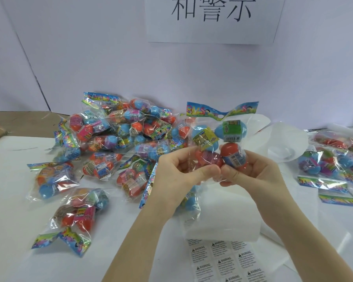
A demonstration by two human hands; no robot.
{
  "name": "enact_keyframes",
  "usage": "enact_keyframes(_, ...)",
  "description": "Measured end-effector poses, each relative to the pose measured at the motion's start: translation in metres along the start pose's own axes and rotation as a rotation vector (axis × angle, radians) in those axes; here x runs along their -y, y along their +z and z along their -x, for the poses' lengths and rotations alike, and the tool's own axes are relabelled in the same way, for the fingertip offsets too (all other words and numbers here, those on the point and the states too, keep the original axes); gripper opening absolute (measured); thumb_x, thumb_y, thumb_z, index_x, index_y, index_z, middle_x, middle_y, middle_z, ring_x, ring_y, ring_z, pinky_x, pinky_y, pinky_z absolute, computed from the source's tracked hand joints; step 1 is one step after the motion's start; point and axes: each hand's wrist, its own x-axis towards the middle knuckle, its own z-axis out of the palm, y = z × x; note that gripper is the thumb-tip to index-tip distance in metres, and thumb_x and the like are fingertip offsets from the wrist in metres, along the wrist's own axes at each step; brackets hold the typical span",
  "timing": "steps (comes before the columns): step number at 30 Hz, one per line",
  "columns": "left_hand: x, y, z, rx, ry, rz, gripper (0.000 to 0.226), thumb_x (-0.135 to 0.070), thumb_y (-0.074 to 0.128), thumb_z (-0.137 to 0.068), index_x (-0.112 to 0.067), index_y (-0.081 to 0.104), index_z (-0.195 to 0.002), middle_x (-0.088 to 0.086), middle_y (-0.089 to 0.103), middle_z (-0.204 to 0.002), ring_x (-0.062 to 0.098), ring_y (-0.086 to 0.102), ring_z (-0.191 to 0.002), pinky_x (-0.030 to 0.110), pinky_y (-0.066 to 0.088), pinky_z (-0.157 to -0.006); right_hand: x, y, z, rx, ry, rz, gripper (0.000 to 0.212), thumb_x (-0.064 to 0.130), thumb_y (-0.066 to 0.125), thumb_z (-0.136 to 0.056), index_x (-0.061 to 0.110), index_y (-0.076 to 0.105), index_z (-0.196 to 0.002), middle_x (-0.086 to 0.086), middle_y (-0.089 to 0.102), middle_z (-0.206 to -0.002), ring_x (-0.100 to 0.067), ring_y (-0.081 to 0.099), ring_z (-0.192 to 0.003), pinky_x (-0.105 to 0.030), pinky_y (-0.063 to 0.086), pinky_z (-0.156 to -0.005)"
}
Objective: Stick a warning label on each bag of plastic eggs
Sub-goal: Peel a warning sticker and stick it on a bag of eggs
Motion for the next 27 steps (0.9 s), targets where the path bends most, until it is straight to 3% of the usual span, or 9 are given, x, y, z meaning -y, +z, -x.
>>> enact_keyframes(5, 0.002, 0.003, 0.001, -0.006, -0.018, -0.072, 0.046, -0.042, 0.082, -0.046, -0.03, 0.072, -0.089, -0.008, 0.074, -0.085, 0.005, 0.067, -0.077, 0.016, 0.053, -0.066, -0.003, 0.002, 0.0, -0.077, -0.037, 0.047, 0.021, -0.009, 0.064, -0.075, 0.012, 0.068, -0.076, 0.001, 0.069, -0.057, -0.007, 0.062, -0.049, -0.016, 0.049, -0.05)
enact_keyframes(9, 0.001, 0.007, 0.004, -0.146, 0.053, -0.346, 0.067, -0.061, 0.08, -0.052, -0.042, 0.052, -0.11, -0.021, 0.058, -0.112, -0.01, 0.052, -0.1, 0.005, 0.041, -0.081, -0.006, 0.002, 0.0, -0.255, -0.169, 0.153, 0.023, 0.0, 0.071, -0.075, 0.023, 0.068, -0.077, 0.0, 0.068, -0.059, -0.011, 0.063, -0.055, -0.02, 0.051, -0.054)
enact_keyframes(12, 0.0, 0.015, 0.008, -0.145, 0.073, -0.289, 0.038, -0.049, 0.069, -0.065, -0.035, 0.059, -0.099, -0.012, 0.062, -0.103, -0.003, 0.056, -0.092, 0.008, 0.041, -0.076, -0.011, 0.003, 0.001, -0.378, -0.311, 0.343, 0.028, 0.013, 0.077, -0.075, 0.033, 0.068, -0.092, 0.006, 0.069, -0.069, -0.007, 0.059, -0.062, -0.017, 0.049, -0.062)
enact_keyframes(14, 0.0, 0.022, 0.011, -0.024, 0.022, -0.182, 0.04, -0.048, 0.066, -0.066, -0.033, 0.059, -0.103, -0.007, 0.064, -0.106, 0.001, 0.06, -0.094, 0.011, 0.045, -0.077, -0.011, 0.006, 0.002, -0.36, -0.425, 0.472, 0.042, 0.018, 0.075, -0.073, 0.036, 0.062, -0.108, 0.014, 0.067, -0.085, -0.004, 0.058, -0.072, -0.011, 0.045, -0.067)
enact_keyframes(18, 0.001, 0.029, 0.012, 0.005, 0.024, 0.063, 0.049, -0.037, 0.073, -0.067, -0.021, 0.059, -0.11, -0.011, 0.068, -0.096, 0.004, 0.064, -0.093, 0.018, 0.05, -0.081, -0.016, 0.01, 0.004, -0.188, -0.64, 0.722, 0.063, 0.016, 0.074, -0.064, 0.021, 0.05, -0.123, -0.003, 0.053, -0.111, -0.022, 0.058, -0.088, -0.03, 0.049, -0.079)
enact_keyframes(20, 0.0, 0.027, 0.009, -0.105, 0.002, 0.207, 0.039, -0.025, 0.078, -0.069, -0.018, 0.063, -0.104, -0.011, 0.071, -0.088, 0.007, 0.066, -0.085, 0.017, 0.052, -0.072, -0.016, 0.012, 0.005, -0.112, -0.649, 0.68, 0.06, 0.026, 0.077, -0.065, 0.02, 0.053, -0.12, -0.002, 0.054, -0.111, -0.021, 0.058, -0.093, -0.034, 0.048, -0.083)
enact_keyframes(23, 0.0, 0.017, 0.003, -0.204, -0.053, 0.303, 0.038, -0.028, 0.079, -0.059, -0.015, 0.068, -0.093, -0.005, 0.073, -0.081, 0.008, 0.068, -0.075, 0.018, 0.051, -0.057, -0.013, 0.013, 0.007, -0.113, -0.596, 0.552, 0.048, 0.037, 0.068, -0.071, 0.028, 0.056, -0.116, 0.005, 0.057, -0.106, -0.003, 0.054, -0.093, -0.015, 0.04, -0.084)
enact_keyframes(25, -0.001, 0.01, 0.002, -0.158, -0.083, 0.263, 0.035, -0.023, 0.084, -0.055, -0.016, 0.07, -0.087, -0.005, 0.072, -0.075, 0.007, 0.067, -0.067, 0.018, 0.05, -0.053, -0.01, 0.012, 0.007, -0.186, -0.503, 0.464, 0.045, 0.044, 0.065, -0.069, 0.038, 0.055, -0.112, 0.01, 0.056, -0.108, 0.0, 0.054, -0.09, -0.011, 0.038, -0.079)
enact_keyframes(27, -0.002, 0.006, 0.002, -0.027, -0.088, 0.172, 0.018, -0.018, 0.078, -0.061, -0.017, 0.073, -0.078, -0.004, 0.071, -0.07, 0.008, 0.066, -0.064, 0.019, 0.049, -0.051, -0.009, 0.01, 0.005, -0.229, -0.34, 0.348, 0.046, 0.052, 0.065, -0.063, 0.043, 0.056, -0.107, 0.013, 0.059, -0.109, -0.006, 0.056, -0.092, -0.02, 0.042, -0.082)
